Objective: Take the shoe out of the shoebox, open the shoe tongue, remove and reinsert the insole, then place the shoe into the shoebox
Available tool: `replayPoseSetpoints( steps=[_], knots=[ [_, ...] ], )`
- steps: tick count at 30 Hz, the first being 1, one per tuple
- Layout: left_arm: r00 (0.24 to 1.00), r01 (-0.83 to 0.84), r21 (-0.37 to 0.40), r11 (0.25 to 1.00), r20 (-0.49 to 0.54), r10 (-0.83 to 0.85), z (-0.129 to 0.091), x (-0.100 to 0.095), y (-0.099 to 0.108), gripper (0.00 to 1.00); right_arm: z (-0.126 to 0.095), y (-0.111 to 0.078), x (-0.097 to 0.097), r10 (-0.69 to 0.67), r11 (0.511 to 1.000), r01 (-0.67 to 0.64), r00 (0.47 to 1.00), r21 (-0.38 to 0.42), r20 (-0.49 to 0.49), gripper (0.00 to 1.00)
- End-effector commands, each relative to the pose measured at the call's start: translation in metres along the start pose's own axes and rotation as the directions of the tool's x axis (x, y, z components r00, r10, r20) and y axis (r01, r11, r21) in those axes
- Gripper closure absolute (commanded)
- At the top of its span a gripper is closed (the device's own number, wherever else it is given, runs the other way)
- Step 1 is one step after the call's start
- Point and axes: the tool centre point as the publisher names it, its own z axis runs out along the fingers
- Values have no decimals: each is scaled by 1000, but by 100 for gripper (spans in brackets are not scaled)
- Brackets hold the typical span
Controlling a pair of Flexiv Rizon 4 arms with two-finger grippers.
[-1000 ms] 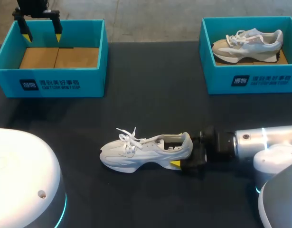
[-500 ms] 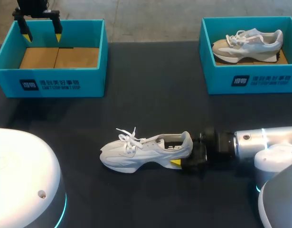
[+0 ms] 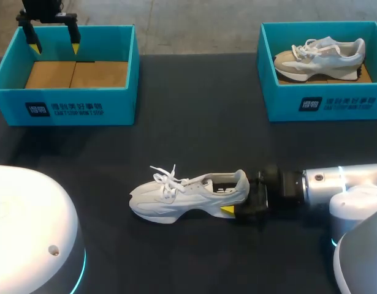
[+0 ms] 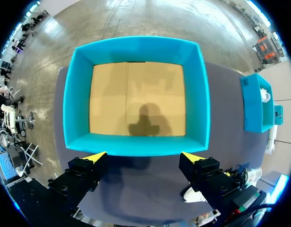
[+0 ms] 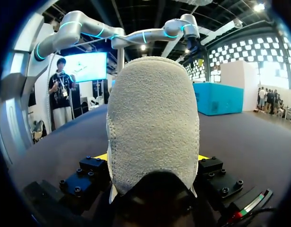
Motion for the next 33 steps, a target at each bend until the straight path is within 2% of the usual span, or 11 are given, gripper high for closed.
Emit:
replayPoseSetpoints(
  steps=[1, 6, 8, 14, 18, 20, 33],
  knots=[
    [1000, 9, 10, 1000, 5, -9, -8, 20, 20, 0, -1, -2, 0, 0, 1000, 0, 1000, 1, 1, 100],
    [999, 39, 26, 999, 22, -39, -19, 52, 38, 0, -1, -2, 0, 0, 1000, 0, 1000, 1, 1, 100],
    [997, 61, 57, 997, 37, -63, -22, 62, 46, 0, -1, -2, 0, 0, 1000, 0, 1000, 1, 1, 100],
    [995, 104, 42, 994, 7, -104, -28, 87, 66, 0, -1, -2, 0, 0, 1000, 0, 1000, 1, 1, 100],
    [995, 97, 59, 994, -10, -96, -25, 112, 84, 0, -1, -2, 0, 0, 1000, 0, 1000, 1, 1, 100],
    [999, 41, 27, 999, -36, -40, -20, 126, 95, 0, -1, -2, 0, 0, 1000, 0, 1000, 1, 1, 100],
    [986, -164, -3, 987, -25, 163, 5, 206, 152, 0, -1, -2, 0, 0, 1000, 0, 1000, 1, 1, 100]
  ],
)
